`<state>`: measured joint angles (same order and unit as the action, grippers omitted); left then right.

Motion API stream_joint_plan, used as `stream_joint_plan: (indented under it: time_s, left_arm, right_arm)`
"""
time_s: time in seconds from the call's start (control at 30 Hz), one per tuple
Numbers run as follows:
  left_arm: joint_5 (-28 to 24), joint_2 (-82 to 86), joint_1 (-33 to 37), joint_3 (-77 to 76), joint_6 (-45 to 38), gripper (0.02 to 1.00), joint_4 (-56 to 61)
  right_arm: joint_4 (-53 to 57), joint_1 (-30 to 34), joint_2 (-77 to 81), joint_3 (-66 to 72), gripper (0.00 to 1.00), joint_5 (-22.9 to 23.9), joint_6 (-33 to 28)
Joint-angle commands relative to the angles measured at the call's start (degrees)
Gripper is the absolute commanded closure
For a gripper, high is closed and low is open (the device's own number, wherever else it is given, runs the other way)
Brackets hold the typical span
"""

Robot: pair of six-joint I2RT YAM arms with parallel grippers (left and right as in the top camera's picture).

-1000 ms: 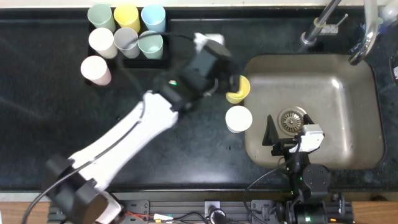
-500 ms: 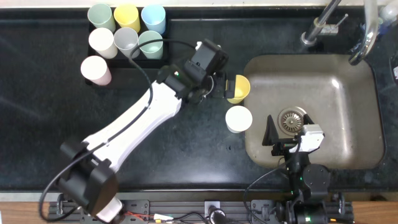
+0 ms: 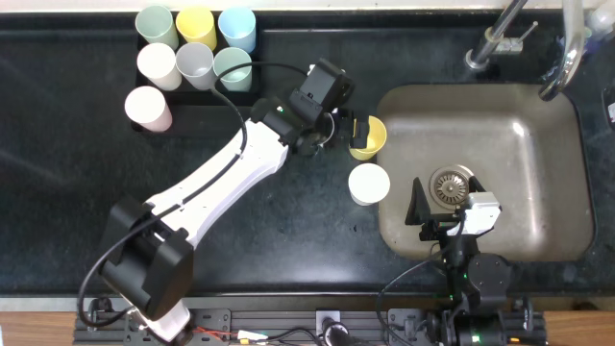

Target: Store Cups

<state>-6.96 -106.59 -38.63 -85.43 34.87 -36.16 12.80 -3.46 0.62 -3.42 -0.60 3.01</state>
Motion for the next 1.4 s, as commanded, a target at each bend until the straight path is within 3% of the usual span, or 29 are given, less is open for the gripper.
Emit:
stream_joint_plan:
  time_s: [0.03,0.37,0.4,0.47,0.5,0.87,1.23,1.4]
  left_arm:
    - [-1.14,-2.89,-0.15,0.17,1.64,0.018,0.28]
    - [-0.52,-5.51,-0.04,0.17,1.64,0.034,0.79]
    - [-0.52,-5.55,-0.04,0.17,1.64,0.108,0.81]
    - [-0.5,-5.57,-0.02,0.17,1.64,0.79,1.03]
    - [-0.5,-5.57,0.02,0.17,1.62,0.982,1.36]
    - [-0.48,0.46,4.17,0.15,1.64,0.982,3.67]
    - [-0.7,11.34,29.92,0.17,2.93,0.982,-15.21]
    - [5.16,11.1,35.82,0.2,2.95,0.98,-23.91]
  right_arm:
    - [-0.35,-0.09,-0.42,-0.31,0.003,0.17,0.0]
    - [-0.35,-0.09,-0.42,-0.31,0.003,0.17,0.0]
    - [-0.35,-0.09,-0.42,-0.31,0.003,0.17,-0.02]
    - [-0.35,-0.09,-0.42,-0.31,0.003,0.17,-0.02]
    - [-0.35,-0.09,-0.42,-0.31,0.005,0.17,-0.02]
    - [-0.35,-0.09,-0.42,-0.31,0.007,0.17,0.0]
    - [-0.35,-0.09,-0.42,-0.31,0.003,0.17,-0.02]
    - [-0.35,-0.09,-0.42,-0.31,0.003,0.17,0.0]
